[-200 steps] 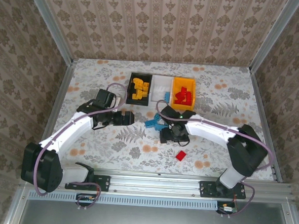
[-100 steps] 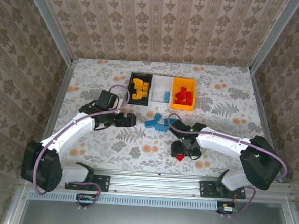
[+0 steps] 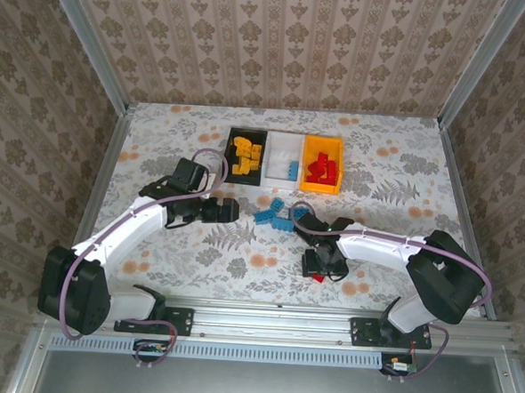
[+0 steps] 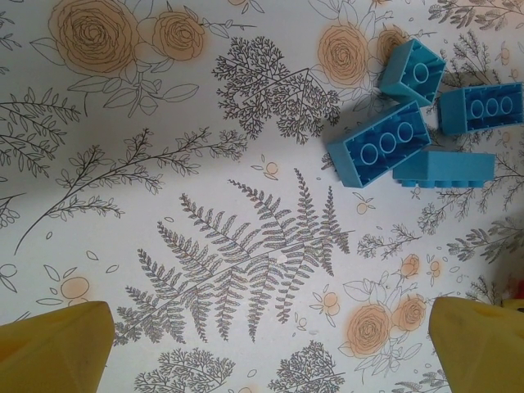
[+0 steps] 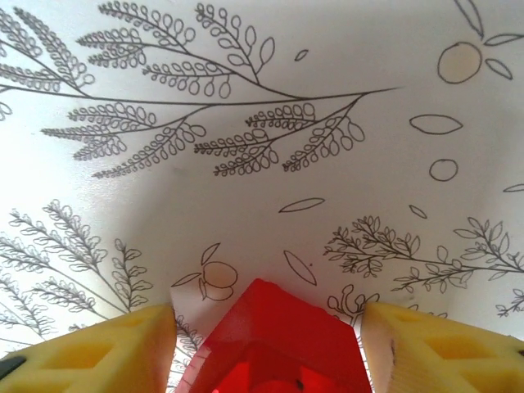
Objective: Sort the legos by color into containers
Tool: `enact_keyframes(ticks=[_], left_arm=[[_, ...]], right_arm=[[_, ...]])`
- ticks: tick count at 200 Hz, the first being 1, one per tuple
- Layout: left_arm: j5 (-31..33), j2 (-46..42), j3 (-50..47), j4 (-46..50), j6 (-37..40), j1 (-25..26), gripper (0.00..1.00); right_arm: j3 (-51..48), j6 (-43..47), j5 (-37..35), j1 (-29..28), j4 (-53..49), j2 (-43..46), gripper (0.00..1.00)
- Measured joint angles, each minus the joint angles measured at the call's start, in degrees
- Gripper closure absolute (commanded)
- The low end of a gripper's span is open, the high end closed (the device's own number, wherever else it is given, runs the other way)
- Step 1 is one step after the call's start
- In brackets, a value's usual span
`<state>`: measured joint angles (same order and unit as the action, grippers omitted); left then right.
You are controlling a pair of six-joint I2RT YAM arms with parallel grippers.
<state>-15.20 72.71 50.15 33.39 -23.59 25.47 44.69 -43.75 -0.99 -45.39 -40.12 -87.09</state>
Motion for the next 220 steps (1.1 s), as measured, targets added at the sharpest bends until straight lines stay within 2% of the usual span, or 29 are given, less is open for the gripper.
enact_keyframes(ticks=[22, 67, 108, 181, 220], left_arm=[[0.0, 0.2, 0.0, 0.0, 0.0, 0.0, 0.00], [0.0, 0.5, 0.4, 0.4, 0.0, 0.0, 0.00], [0.0, 0.9, 0.7, 0.4, 0.0, 0.0, 0.00], [0.2, 0.9, 0.8, 0.9, 0.0, 0.0, 0.00], [0.2, 0.9, 0.8, 0.8, 0.0, 0.0, 0.00]], right_arm=[[0.3, 0.1, -0.6, 0.0, -0.7, -0.2, 0.54], [0.7, 0.1, -0.7, 0.0, -1.0, -0.4, 0.56], [3.5, 1.1, -0.8, -0.3, -0.9, -0.4, 0.66], [8.7, 3.5, -1.3, 0.6, -2.4, -0.8, 0.70], [19.2, 8.1, -2.0, 6.6, -5.4, -2.1, 0.70]])
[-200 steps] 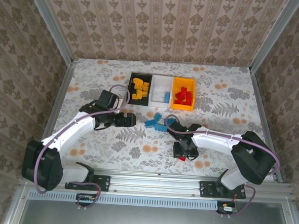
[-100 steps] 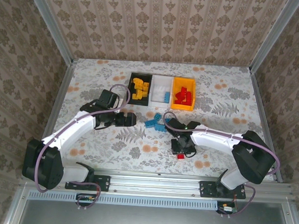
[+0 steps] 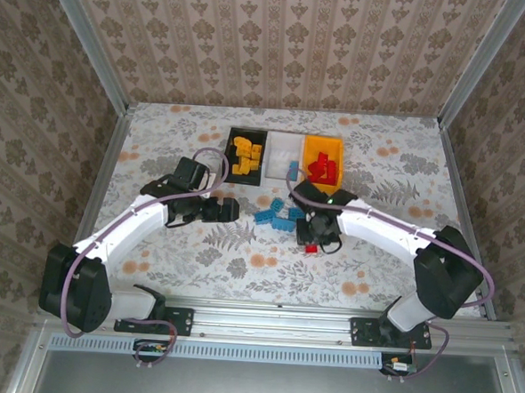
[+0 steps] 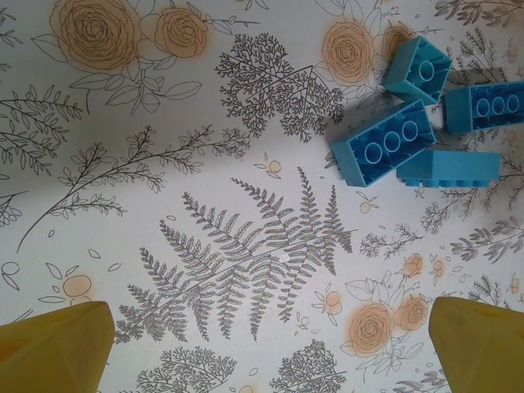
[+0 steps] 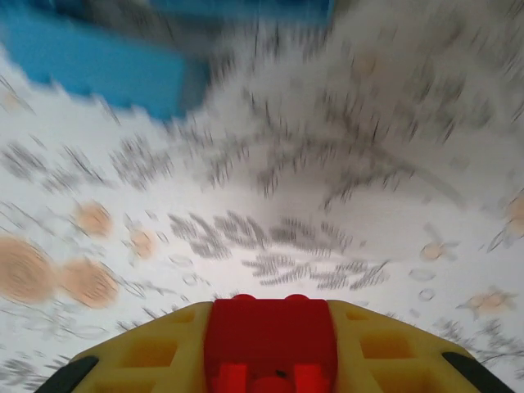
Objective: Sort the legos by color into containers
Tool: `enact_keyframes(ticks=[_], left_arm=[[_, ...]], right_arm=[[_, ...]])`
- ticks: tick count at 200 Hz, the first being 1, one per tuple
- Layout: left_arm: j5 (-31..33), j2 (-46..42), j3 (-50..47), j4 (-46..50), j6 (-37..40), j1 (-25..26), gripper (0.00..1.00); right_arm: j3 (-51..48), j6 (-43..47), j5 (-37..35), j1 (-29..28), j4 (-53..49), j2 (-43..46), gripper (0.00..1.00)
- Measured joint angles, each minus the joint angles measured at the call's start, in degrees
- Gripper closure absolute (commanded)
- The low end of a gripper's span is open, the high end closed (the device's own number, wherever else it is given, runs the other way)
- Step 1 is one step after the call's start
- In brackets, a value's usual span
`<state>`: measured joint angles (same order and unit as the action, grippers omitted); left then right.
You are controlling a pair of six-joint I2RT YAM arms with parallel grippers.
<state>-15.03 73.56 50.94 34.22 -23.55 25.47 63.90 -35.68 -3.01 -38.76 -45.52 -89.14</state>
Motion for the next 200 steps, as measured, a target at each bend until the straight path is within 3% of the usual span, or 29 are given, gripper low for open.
enact_keyframes(ticks=[34, 80, 157, 185, 200], left_arm=[[0.0, 0.0, 0.0, 0.0, 0.0, 0.0, 0.00], [0.0, 0.0, -0.8, -0.4, 0.0, 0.0, 0.00], [-0.2, 2.2, -3.1, -2.2, 0.0, 1.3, 0.00], [-0.2, 4.9, -3.1, -3.7, 0.0, 4.0, 0.00], [-0.2, 6.1, -3.1, -4.2, 0.0, 5.1, 0.00]], right_arm=[[12.8, 5.6, 0.0, 9.3, -1.0, -4.8, 0.70], [28.9, 10.9, 0.6, 18.2, -1.5, -18.6, 0.71], [48.4, 14.0, 2.1, 22.8, -3.5, -35.6, 0.70], [53.9, 14.7, 2.2, 23.5, -4.7, -40.2, 0.65], [56.3, 15.0, 2.4, 23.8, -5.5, -42.1, 0.55]])
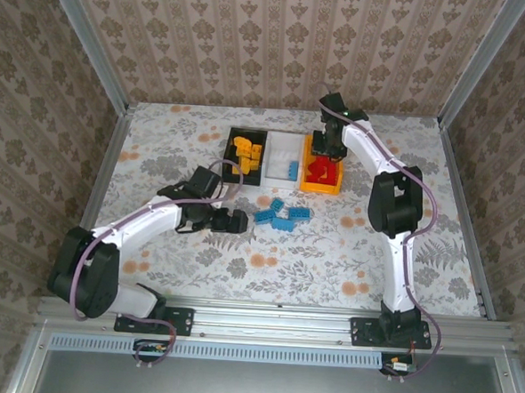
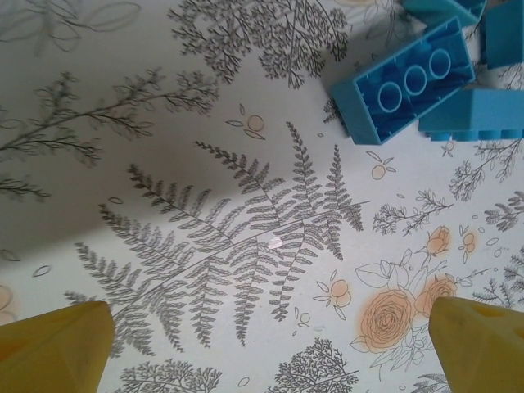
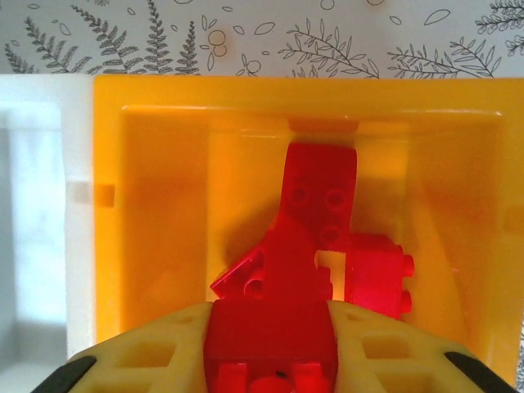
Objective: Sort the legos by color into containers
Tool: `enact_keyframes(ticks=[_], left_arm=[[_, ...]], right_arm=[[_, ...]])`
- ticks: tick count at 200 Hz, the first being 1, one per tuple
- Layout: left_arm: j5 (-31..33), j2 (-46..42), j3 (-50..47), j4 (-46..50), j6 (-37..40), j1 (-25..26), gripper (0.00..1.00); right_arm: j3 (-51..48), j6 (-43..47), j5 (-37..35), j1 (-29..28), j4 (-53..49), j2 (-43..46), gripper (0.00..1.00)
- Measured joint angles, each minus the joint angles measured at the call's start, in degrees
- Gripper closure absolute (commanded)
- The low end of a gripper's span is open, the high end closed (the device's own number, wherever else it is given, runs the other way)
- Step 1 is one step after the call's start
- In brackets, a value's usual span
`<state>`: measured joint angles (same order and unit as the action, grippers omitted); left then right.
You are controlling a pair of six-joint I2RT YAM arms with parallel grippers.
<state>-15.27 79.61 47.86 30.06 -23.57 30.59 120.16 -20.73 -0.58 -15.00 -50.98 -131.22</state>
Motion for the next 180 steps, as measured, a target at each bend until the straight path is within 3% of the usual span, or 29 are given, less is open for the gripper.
enact_keyframes(ticks=[18, 58, 91, 129, 157, 180], left_arm=[[0.0, 1.2, 0.1, -0.2, 0.0, 1.0, 0.00], [-0.3, 2.2, 0.6, -0.9, 0.0, 1.9, 0.00], [-0.9, 2.2, 1.5, -2.2, -0.3, 2.0, 0.00], [-1.9, 3.1, 2.2, -3.4, -0.9, 2.0, 0.00], [-2.8, 4.2, 2.6, -4.0, -1.3, 2.1, 0.00], [-3.0, 4.2, 2.7, -4.0, -1.6, 2.8, 0.00]], right_arm=[[2.2, 0.1, 0.4, 0.1, -1.0, -1.3, 0.46], [1.6, 0.8, 1.7, 0.1, -1.8, 0.2, 0.37], [-17.3, -0.2, 2.9, -1.8, 1.4, 14.5, 0.29], [-39.1, -3.3, 5.4, -9.9, 6.1, 31.9, 0.22], [-46.2, -5.2, 5.5, -16.1, 7.5, 32.7, 0.18], [-46.8, -6.2, 5.2, -17.7, 8.0, 30.1, 0.18]])
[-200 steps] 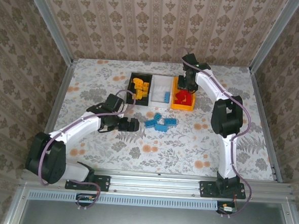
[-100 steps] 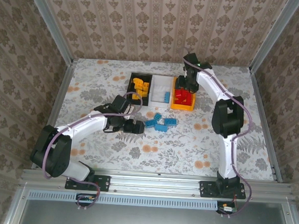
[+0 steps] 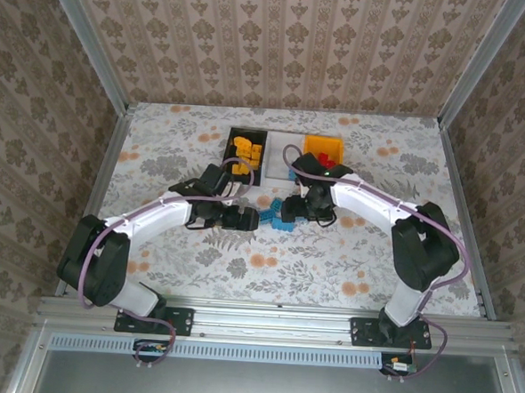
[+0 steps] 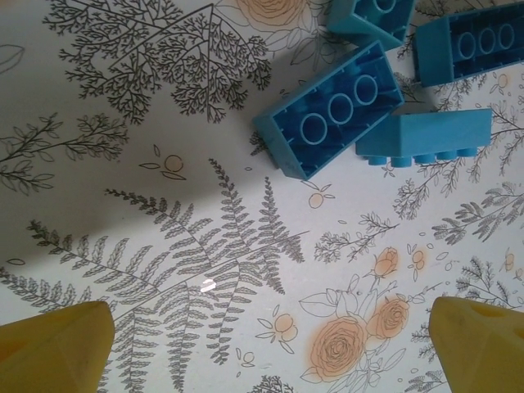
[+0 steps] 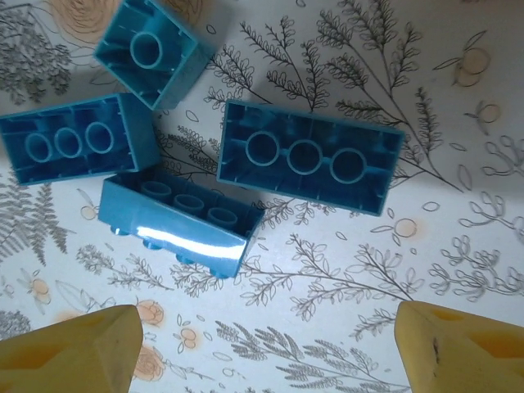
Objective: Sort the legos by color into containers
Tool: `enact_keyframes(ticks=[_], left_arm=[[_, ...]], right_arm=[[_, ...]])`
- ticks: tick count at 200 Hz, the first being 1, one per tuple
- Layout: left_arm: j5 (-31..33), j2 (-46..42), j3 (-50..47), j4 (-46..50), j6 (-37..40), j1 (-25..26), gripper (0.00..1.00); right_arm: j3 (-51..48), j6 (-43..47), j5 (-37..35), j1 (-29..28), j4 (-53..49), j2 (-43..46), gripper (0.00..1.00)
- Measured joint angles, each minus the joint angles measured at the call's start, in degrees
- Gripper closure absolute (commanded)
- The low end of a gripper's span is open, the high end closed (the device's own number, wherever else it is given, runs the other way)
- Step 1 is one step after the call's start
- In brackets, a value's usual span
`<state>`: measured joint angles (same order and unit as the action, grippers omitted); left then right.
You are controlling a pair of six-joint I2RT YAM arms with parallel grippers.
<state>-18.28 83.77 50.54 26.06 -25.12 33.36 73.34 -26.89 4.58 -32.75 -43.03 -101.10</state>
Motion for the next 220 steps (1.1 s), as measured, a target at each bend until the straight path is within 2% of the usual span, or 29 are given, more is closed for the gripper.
enact_keyframes(ticks=[94, 169, 197, 220], left_arm=[[0.8, -6.3, -1.8, 1.7, -0.2, -0.9, 0.00], [0.9, -6.3, -2.2, 1.8, -0.2, -1.3, 0.00], [0.9, -6.2, -2.2, 1.7, -0.2, -1.3, 0.00], [0.9, -5.8, -2.2, 1.7, -0.2, -1.3, 0.00]], right_arm=[[9.3, -0.3, -4.2, 0.1, 0.4, -11.8, 0.16], [11.7, -0.2, -7.0, 0.6, -0.4, -14.9, 0.18], [10.4, -0.2, -7.0, 1.7, -0.1, -15.2, 0.23], [8.5, 0.0, -7.0, 2.5, 0.4, -15.2, 0.36]])
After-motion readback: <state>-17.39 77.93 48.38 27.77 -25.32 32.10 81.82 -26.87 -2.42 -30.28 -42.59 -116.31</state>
